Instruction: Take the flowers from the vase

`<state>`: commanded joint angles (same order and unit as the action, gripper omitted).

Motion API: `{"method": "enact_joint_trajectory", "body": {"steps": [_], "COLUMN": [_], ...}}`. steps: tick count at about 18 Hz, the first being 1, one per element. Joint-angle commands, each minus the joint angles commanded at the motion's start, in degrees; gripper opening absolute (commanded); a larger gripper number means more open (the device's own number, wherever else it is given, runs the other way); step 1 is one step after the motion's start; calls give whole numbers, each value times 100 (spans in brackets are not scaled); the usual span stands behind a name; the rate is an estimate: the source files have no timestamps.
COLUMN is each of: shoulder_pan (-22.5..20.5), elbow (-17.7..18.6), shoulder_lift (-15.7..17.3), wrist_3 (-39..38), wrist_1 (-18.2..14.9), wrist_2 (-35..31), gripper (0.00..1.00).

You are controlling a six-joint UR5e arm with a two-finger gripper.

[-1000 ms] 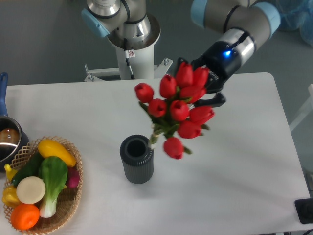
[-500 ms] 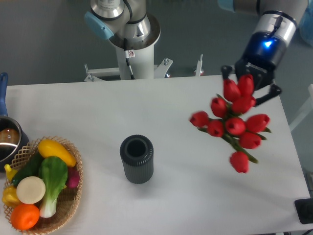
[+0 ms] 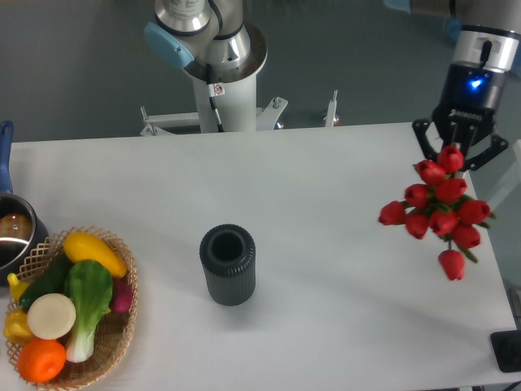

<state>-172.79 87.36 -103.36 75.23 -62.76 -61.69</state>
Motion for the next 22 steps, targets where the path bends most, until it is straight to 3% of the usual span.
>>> {"method": "enact_joint_trajectory", "body": {"steps": [4,9,16,22], "shoulder_pan": [-105,-97,-123,-141], "elbow": [35,0,-61,-211], "shoulder_lift": [-114,-333,-545,-773], "wrist_3": [26,264,1150,1327], "wrist_1": [18,18,-8,35], "wrist_2": [-404,-1652,-2180,-2269], "gripper": [3,0,4,4]}}
